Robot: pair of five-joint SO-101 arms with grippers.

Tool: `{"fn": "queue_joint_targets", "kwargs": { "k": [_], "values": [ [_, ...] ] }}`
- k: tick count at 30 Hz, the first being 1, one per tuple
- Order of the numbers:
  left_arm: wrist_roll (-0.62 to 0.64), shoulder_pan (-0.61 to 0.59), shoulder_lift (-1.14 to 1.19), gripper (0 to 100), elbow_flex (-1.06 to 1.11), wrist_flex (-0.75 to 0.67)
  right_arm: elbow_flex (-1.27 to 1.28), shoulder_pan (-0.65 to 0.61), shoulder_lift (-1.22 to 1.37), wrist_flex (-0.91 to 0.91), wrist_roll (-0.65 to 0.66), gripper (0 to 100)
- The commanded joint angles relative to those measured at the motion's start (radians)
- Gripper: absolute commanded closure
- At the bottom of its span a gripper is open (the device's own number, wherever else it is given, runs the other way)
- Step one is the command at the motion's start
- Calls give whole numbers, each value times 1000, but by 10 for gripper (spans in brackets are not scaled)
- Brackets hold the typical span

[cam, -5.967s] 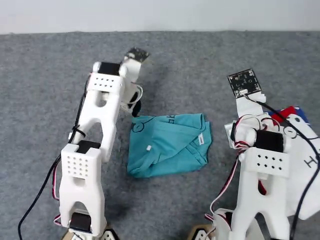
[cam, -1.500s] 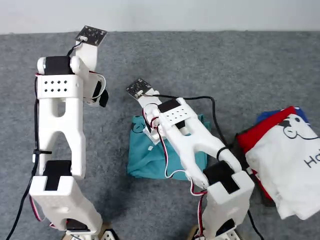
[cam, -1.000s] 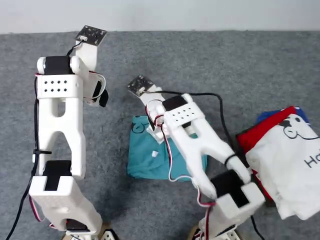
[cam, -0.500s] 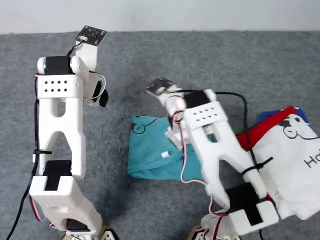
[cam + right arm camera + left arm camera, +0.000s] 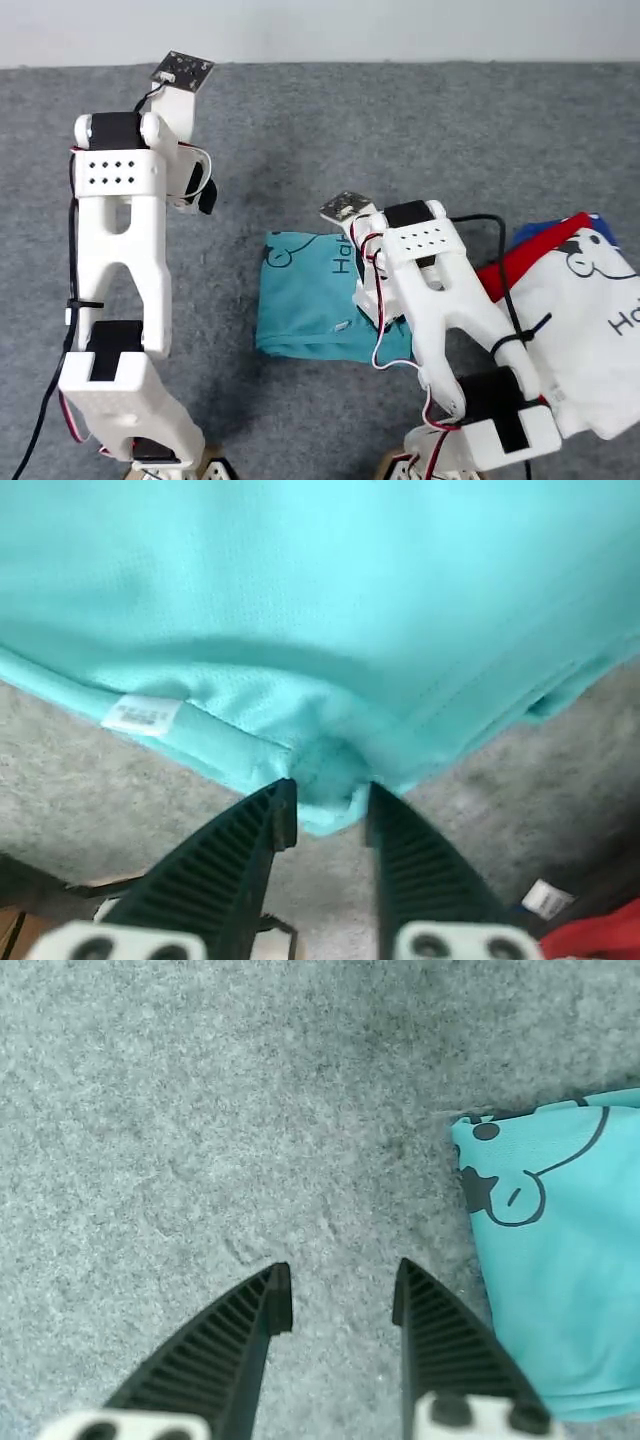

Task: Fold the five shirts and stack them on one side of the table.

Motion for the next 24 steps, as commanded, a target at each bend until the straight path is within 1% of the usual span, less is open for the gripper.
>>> {"fn": "queue_joint_targets", "kwargs": {
  "k": [1,6,8,15,19,24],
  "values": [
    [2,-3,-51,829,-5,12,0,12,-45,27,-20,836],
    [2,-2,-51,829,-5,12,0,12,-113,10,-20,834],
    [2,2,-51,829,-5,12,0,15,-131,-22,-21,834],
    [2,2,-51,829,-5,14,0,119,-133,-252,-31,834],
    [2,2,-51,829,-5,14,0,153,-71,-354,-74,833],
    [2,2,-51,829,-5,15,-2,151,62,-447,-75,833]
  ]
}}
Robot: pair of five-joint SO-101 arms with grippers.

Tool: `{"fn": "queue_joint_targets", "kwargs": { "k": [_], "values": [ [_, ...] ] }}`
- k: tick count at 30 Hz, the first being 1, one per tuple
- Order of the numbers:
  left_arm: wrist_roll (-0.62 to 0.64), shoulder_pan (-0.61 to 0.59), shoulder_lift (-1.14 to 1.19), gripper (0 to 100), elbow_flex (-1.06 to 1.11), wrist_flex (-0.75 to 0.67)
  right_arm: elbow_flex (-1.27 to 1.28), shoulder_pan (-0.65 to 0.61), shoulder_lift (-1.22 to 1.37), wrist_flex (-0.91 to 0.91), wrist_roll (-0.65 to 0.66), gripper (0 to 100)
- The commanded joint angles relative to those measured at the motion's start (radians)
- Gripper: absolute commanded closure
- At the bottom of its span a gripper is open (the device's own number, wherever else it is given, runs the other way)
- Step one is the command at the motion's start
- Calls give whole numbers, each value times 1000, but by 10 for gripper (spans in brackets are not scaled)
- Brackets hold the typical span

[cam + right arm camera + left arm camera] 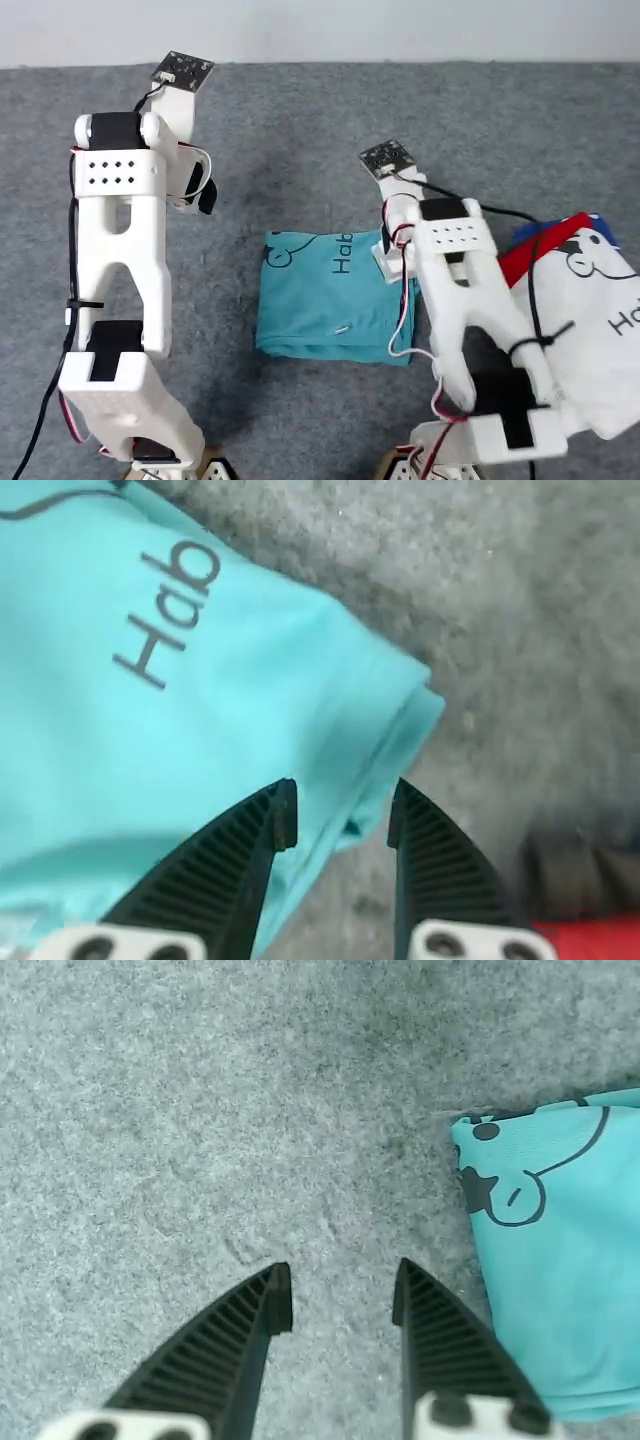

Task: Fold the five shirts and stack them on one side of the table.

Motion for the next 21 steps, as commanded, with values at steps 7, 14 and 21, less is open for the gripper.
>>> {"fn": "queue_joint_targets", "kwargs": {
  "k": [7,14,21],
  "values": [
    [2,2,-51,829,-4,15,-6,-16,208,-166,-12,835],
    [2,2,-51,829,47,11,-18,-4,308,-219,-26,882],
    [0,0,-51,829,53,11,-38,-5,298,-209,-25,990]
  ]
}}
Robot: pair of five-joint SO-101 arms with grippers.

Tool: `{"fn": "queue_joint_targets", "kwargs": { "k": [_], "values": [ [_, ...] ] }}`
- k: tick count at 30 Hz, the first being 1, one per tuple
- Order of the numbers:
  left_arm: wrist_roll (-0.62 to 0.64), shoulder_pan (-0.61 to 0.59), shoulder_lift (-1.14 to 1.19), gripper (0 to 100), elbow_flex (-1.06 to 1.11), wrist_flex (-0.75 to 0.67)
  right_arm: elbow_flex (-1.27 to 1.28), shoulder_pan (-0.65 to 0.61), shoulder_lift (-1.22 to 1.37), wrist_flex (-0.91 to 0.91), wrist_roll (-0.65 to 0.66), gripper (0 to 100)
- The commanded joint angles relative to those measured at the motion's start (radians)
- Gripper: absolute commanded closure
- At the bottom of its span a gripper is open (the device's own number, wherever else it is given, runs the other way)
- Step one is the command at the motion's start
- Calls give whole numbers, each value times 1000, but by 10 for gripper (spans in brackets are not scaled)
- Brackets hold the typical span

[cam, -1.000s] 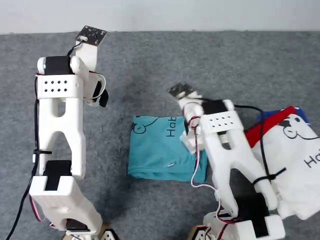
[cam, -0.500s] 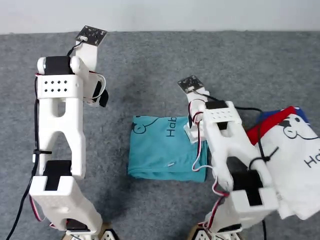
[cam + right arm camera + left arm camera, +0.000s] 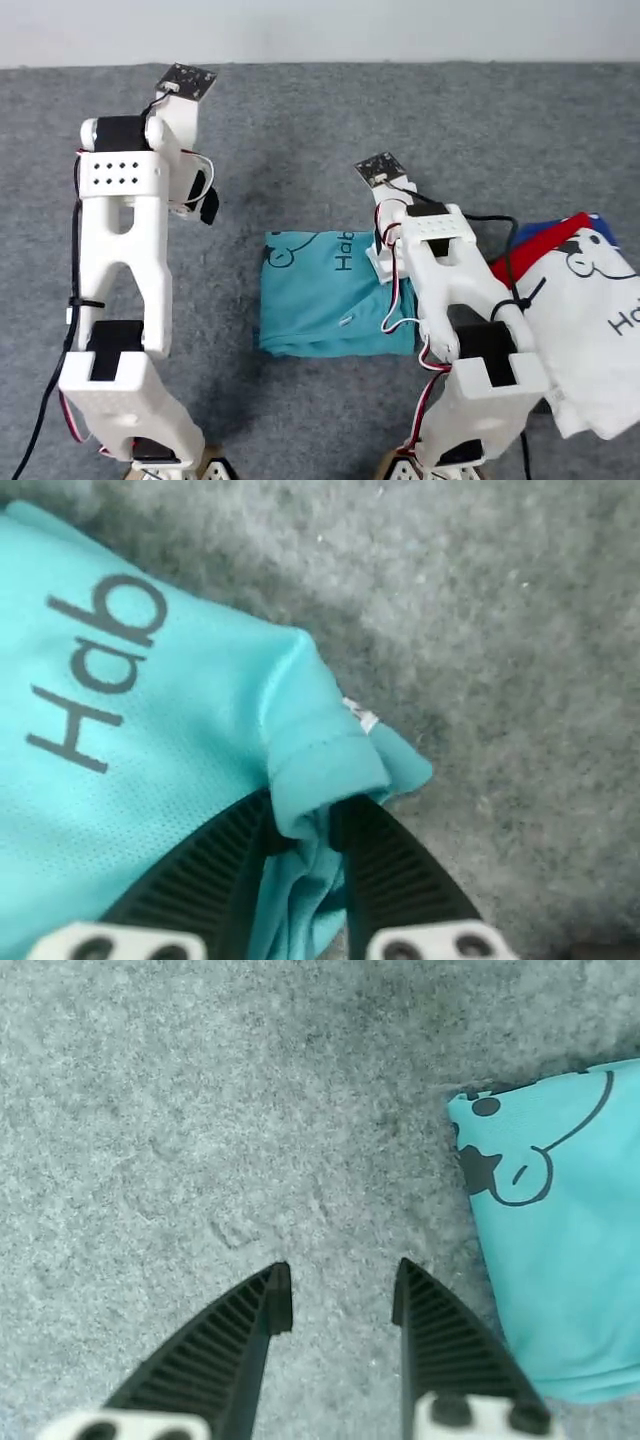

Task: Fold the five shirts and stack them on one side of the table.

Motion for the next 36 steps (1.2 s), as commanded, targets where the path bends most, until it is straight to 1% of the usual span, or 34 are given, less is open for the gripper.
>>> {"fn": "queue_joint_targets", "kwargs": {
  "k": [1,7,15,18,21,24,30,33,36],
  "values": [
    [0,0,-51,829,-2,11,2,-4,4,-18,-9,989],
    [0,-3,-51,829,-2,11,0,-15,-170,-8,-14,989],
    [0,-5,-51,829,-1,11,-81,-4,-443,136,-15,989],
    [0,-5,-51,829,-1,11,-83,28,-501,168,-15,989],
    [0,-5,-51,829,-1,11,-86,108,-552,203,-23,989],
    [0,-5,-51,829,-1,11,-91,223,-608,249,-60,989],
    [0,-2,-51,829,-1,11,-91,423,-711,303,-69,989],
    [0,0,-51,829,-1,11,-92,487,-759,302,-66,989],
    [0,0,-51,829,-1,12,-92,501,-799,298,-66,989]
  ]
}}
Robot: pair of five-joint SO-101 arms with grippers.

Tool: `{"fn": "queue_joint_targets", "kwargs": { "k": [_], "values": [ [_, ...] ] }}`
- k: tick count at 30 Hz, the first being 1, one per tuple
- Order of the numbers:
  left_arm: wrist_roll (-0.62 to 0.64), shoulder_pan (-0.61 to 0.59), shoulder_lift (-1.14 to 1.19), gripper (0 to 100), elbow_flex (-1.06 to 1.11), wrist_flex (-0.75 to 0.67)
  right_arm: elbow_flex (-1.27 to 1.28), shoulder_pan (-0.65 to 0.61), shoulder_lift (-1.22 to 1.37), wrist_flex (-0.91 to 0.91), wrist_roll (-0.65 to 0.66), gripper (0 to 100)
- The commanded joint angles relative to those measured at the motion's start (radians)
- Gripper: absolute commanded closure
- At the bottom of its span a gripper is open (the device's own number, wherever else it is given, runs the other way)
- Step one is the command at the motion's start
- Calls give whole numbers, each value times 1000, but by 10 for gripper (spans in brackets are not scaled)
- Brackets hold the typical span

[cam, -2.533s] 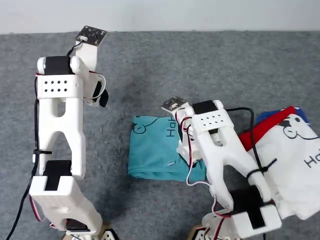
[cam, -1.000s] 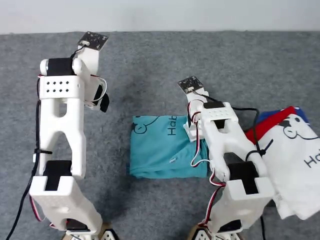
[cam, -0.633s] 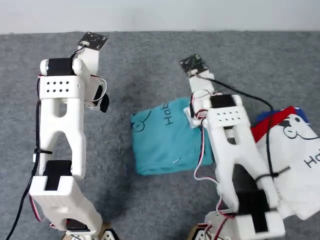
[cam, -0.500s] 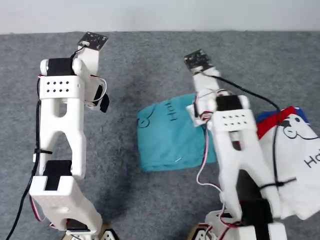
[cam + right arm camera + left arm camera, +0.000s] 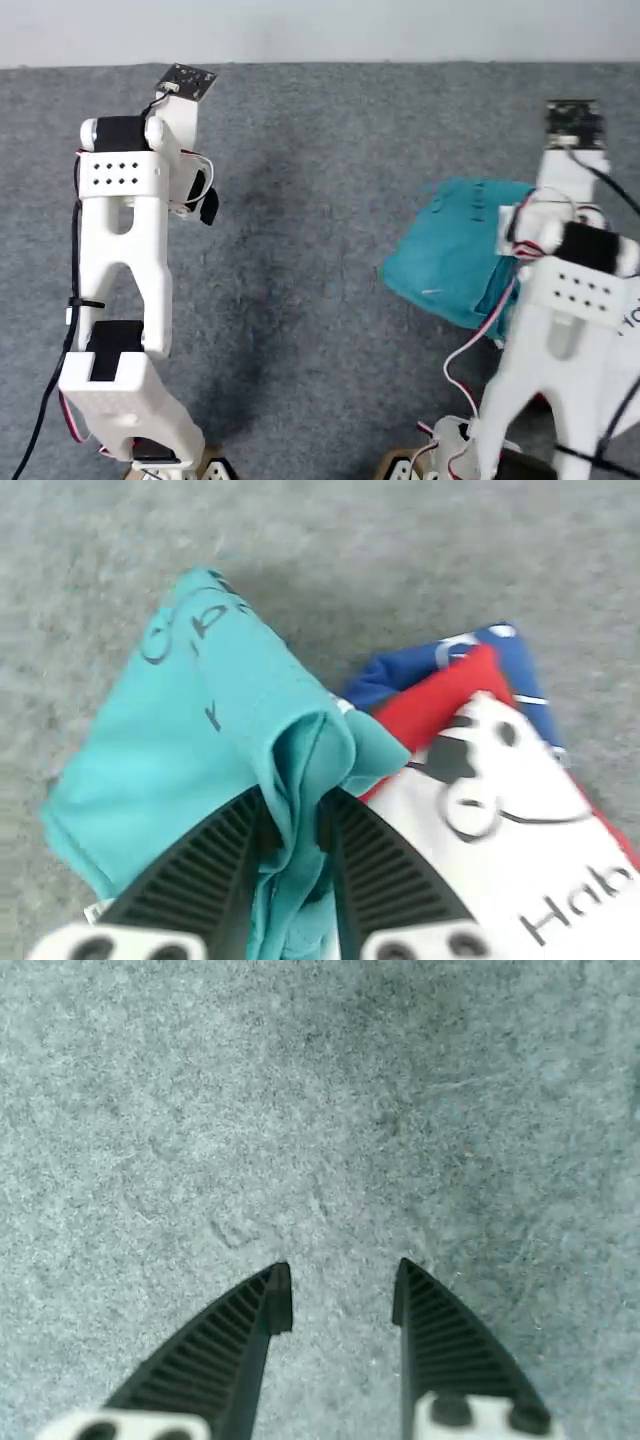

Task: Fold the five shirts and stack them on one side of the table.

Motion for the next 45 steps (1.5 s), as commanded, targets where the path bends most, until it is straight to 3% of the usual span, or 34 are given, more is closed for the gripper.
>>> {"fn": "queue_joint_targets", "kwargs": {
  "k": [1,13,24,31,45],
  "values": [
    [0,2,-51,829,-4,12,-54,24,-79,4,-8,989],
    [0,0,-51,829,-4,12,-249,38,-151,145,-8,989],
    [0,-2,-51,829,-4,15,-221,389,-128,101,-5,989],
    [0,-5,-51,829,-4,15,-120,526,48,12,41,989],
    [0,-3,-51,829,2,15,-115,627,268,8,114,987]
  ]
}}
